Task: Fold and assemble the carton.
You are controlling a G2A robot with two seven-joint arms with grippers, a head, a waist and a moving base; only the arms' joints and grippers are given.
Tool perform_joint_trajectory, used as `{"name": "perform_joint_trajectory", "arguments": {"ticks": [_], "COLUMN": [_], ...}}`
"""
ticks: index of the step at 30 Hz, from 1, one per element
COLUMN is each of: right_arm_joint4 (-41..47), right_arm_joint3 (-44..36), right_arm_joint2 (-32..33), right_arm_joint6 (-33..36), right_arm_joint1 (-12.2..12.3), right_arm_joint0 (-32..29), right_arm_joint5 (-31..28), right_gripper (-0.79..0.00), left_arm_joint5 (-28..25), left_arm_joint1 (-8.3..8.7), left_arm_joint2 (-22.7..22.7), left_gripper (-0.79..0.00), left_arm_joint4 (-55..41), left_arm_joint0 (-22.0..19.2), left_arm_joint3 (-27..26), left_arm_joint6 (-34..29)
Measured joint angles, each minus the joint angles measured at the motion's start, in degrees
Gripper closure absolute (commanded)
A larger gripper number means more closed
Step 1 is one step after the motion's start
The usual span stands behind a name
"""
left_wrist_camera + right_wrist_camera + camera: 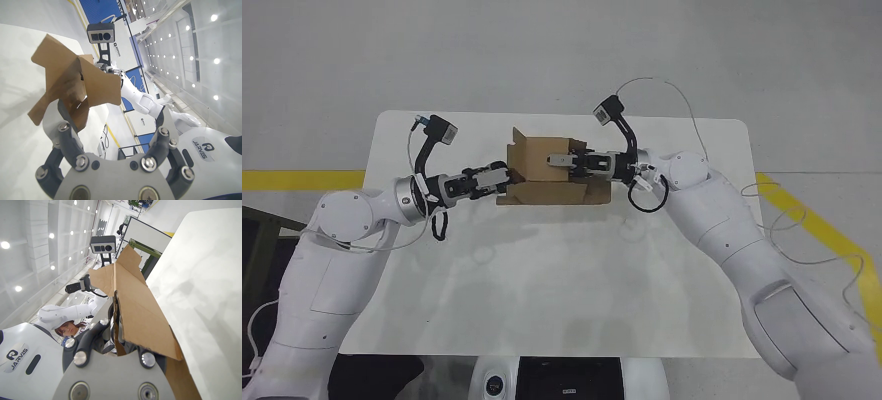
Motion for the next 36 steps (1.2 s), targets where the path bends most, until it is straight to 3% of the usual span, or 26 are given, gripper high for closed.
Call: {"name": "perform_joint_trajectory", "arguments": {"ticks": [18,36], "right_arm_joint4": [-0.3,0.4], "right_arm_joint3": [4.2,3.6], "right_arm_joint2": [1.7,4.1], "right_arm_joint6": [-2.0,-1.1], "right_arm_joint1": [-2.7,-4.3], "right_arm_joint0": [1.2,-0.2], "right_arm_joint5": [-1.6,-0.1], "right_gripper": [0.000,0.000], "left_arm_joint5": [0.9,-0.5], "left_arm_joint1": [-0.29,-0.53], "left_arm_joint2": [1.5,2.3], "left_gripper": [-0.785,-0.785], "left_arm_joint4": [-1.1,0.2], "left_arm_joint0": [0.0,-0.7], "left_arm_joint3": [-2.3,-0.6], "left_arm_joint6": [-1.1,-1.2]}}
